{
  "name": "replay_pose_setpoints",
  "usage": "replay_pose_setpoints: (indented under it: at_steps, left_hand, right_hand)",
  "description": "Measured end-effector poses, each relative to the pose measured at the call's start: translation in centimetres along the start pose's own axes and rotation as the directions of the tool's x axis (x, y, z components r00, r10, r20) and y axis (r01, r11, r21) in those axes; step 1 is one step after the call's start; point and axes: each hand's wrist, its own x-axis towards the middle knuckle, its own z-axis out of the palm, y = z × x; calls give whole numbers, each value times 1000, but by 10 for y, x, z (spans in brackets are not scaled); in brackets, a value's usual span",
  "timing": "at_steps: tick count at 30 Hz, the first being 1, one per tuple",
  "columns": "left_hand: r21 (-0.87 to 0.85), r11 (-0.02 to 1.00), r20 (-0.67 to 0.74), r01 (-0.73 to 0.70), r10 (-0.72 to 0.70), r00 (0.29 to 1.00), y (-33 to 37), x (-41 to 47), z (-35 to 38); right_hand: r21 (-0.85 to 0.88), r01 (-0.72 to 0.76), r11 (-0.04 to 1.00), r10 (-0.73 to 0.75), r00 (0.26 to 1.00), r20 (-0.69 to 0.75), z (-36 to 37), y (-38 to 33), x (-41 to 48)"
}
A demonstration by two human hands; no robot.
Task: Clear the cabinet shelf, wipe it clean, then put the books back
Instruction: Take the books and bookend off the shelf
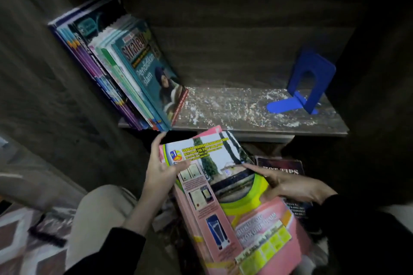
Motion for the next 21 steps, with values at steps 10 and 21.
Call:
replay_pose_setpoints:
  at_steps: [10,21]
  left_hand:
    - [93,947,80,309,-316,945,-87,32,29]
    - [90,898,25,432,-435,900,-177,134,85]
  right_hand:
    - [-118,-298,947,282,950,-135,7,80,6]
    - [-29,-405,914,356,834,-422,-1,112,70]
